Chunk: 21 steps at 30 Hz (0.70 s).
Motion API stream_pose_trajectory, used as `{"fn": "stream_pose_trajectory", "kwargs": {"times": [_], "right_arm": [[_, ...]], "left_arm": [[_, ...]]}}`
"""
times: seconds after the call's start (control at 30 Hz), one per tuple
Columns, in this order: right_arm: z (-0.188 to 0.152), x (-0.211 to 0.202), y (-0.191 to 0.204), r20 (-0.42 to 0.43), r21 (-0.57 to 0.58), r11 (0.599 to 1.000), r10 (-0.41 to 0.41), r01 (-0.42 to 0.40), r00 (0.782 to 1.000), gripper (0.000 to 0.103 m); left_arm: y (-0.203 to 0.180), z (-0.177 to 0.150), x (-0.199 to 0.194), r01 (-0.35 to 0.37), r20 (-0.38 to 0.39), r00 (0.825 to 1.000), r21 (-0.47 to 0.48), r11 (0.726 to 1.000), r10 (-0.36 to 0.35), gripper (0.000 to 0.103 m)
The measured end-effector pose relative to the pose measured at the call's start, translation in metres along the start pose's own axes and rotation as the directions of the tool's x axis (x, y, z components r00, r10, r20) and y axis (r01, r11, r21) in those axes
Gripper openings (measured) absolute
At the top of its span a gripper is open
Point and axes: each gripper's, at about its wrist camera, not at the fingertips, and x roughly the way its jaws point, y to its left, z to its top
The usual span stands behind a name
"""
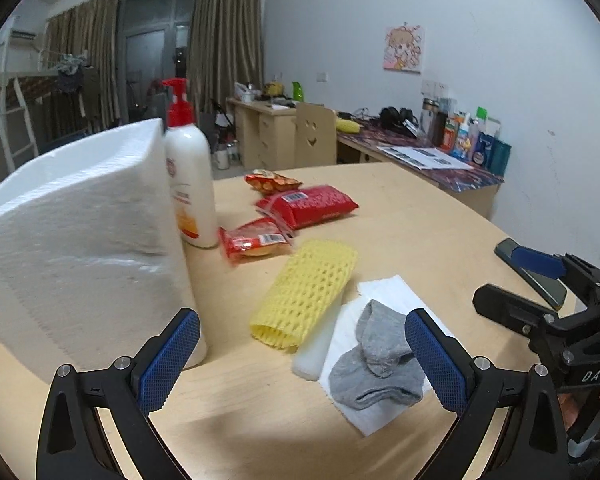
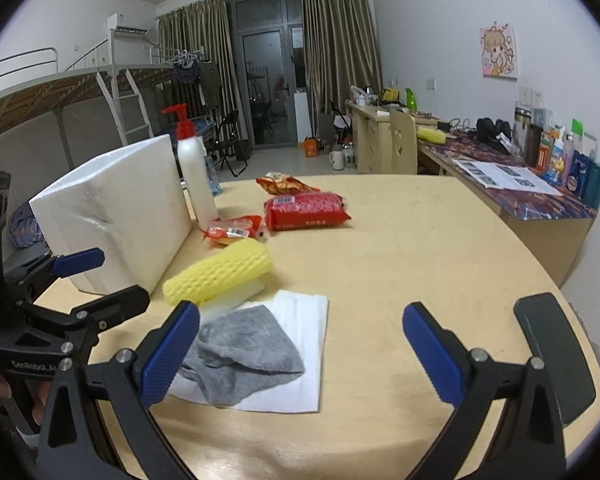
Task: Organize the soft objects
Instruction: 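Move both tools toward the grey sock on the white cloth, then close the right tool on the grey sock while the left tool closes on the yellow foam net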
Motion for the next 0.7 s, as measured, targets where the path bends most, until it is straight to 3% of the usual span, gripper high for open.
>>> {"fn": "stream_pose_trajectory", "kwargs": {"times": [0.27, 0.6, 0.7], "right_arm": [[-0.008, 0.008, -0.007, -0.036, -0.022, 1.0, 0.018, -0.019, 0.999, 0.103], [-0.012, 0.022, -0.002, -0.089, -0.066, 0.992, 0.098, -0.104, 0.991, 0.103], [-0.013, 0.028, 0.006, -0.112, -0.099, 0.987, 0.119, -0.13, 0.987, 0.103]], "left_arm": [[-0.003, 0.007, 0.03, 0.012, -0.07, 0.997, -0.001, 1.0, -0.012, 0.085], [0.0, 0.011, 0.056, -0.006, -0.129, 0.992, 0.012, 1.0, 0.008, 0.071], [0.004, 0.012, 0.061, -0.005, -0.142, 0.99, 0.005, 1.0, 0.006, 0.059]]}}
